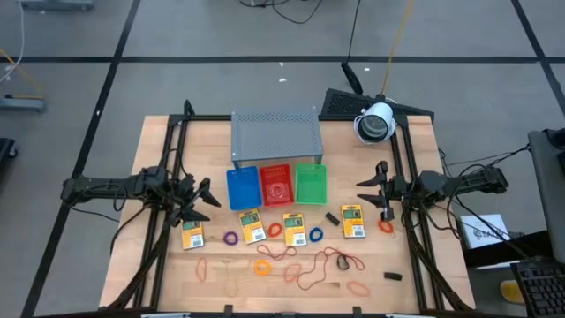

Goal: Pick & Place Office Desk Supplies

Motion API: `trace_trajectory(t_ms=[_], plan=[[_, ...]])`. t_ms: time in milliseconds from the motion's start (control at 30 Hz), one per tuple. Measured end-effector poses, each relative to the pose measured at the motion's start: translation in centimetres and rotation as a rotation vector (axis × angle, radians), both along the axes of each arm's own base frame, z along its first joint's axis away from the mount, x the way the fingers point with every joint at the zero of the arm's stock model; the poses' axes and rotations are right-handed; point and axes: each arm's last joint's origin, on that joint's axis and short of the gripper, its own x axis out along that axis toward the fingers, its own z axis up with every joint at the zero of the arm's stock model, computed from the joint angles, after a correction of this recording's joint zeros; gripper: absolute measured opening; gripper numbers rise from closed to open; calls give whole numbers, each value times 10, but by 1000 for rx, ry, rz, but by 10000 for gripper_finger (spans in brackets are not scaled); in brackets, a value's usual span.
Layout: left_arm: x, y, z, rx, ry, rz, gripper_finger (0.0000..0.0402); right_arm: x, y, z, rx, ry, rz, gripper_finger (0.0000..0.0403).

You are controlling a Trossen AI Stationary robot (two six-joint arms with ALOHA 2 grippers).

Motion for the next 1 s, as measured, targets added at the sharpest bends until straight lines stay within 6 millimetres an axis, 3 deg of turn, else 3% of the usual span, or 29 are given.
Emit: trace_trajectory(t_ms=[767,1000], plan=[[0,0,0,0,-1,1,294,0,0,0,0,0,0,141],[1,3,6,72,-97,120,294,0,0,0,0,0,0,141]])
